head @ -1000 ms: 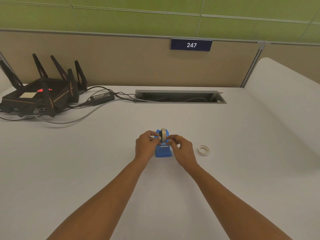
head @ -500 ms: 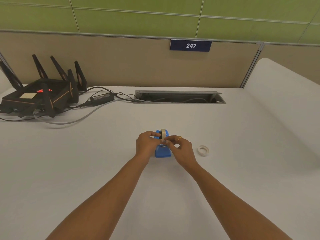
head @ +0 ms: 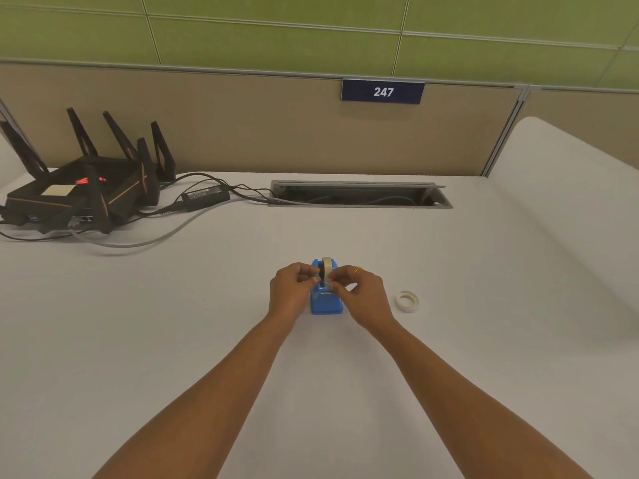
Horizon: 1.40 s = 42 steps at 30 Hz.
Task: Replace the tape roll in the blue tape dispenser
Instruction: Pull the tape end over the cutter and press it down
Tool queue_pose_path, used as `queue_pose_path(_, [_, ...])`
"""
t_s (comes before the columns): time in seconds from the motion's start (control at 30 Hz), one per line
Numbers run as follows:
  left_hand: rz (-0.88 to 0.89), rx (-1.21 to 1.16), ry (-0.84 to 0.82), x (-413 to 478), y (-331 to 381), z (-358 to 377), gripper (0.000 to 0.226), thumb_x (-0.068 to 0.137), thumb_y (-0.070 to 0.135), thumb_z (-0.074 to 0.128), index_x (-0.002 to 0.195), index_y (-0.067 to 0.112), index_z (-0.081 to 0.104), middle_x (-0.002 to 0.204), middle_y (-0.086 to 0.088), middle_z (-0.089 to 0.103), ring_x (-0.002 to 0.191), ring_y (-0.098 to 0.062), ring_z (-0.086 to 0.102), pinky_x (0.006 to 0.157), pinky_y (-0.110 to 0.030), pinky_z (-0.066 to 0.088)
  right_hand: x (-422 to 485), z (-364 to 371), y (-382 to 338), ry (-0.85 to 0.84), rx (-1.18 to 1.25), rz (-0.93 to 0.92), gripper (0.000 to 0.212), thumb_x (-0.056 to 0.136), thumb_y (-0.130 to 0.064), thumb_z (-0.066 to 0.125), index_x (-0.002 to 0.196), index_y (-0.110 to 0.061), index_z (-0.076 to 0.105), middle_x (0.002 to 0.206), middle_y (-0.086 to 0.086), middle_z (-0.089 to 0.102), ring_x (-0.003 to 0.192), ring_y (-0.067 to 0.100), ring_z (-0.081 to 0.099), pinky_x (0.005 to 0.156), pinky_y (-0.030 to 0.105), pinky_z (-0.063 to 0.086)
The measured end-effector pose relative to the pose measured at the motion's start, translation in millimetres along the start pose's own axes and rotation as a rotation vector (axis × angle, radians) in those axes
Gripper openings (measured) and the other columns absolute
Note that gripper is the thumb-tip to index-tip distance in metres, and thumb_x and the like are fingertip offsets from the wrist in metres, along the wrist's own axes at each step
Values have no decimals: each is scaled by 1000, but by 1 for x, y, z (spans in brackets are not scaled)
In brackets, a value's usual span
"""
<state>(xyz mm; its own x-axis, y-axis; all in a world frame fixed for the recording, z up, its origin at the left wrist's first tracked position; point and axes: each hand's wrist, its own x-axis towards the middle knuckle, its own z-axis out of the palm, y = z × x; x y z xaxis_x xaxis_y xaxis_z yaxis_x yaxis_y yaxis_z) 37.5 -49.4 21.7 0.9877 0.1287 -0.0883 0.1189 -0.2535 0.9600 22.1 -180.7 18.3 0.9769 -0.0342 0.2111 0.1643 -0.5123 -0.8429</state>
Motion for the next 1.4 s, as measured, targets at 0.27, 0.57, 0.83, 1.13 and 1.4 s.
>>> queue_pose_path(0.27, [53, 7, 17, -4, -8, -2, 14, 84, 6, 56, 92, 12, 66, 98, -6, 67, 88, -16, 59, 87, -35, 51, -5, 1, 2, 3, -85, -77, 10, 80, -11, 64, 90, -14, 66, 85, 4, 73, 73, 11, 60, 61, 3, 38])
queue_pose_path(0.57, [-15, -22, -1, -6, -6, 2, 6, 79, 16, 66, 84, 18, 64, 95, -8, 67, 87, -20, 60, 88, -40, 52, -15, 1, 5, 18, -255, -193, 16, 82, -17, 64, 97, -16, 62, 88, 1, 71, 82, 15, 60, 71, 19, 40])
queue_pose_path(0.83, [-63, -51, -27, -7, -5, 2, 10, 72, 15, 72, 75, 20, 64, 87, -3, 65, 88, -22, 61, 84, -38, 52, -19, 1, 4, 5, -288, -219, 10, 82, -16, 63, 91, -14, 62, 85, 4, 71, 78, 18, 63, 67, 19, 42])
queue_pose_path(1.13, [-79, -69, -23, -5, -4, 3, 18, 70, 15, 74, 63, 25, 61, 70, 6, 63, 66, -12, 62, 69, -31, 55, -19, 1, 4, 22, -284, -215, 8, 82, -17, 65, 88, -13, 62, 82, 4, 73, 72, 19, 64, 64, 17, 42])
queue_pose_path(1.4, [-85, -52, -16, -4, -6, 4, 17, 71, 15, 73, 63, 24, 61, 73, 2, 63, 67, -14, 61, 71, -31, 54, -19, 3, 4, 55, -291, -223, 7, 81, -19, 66, 86, -14, 63, 80, 2, 73, 68, 15, 63, 61, 3, 31])
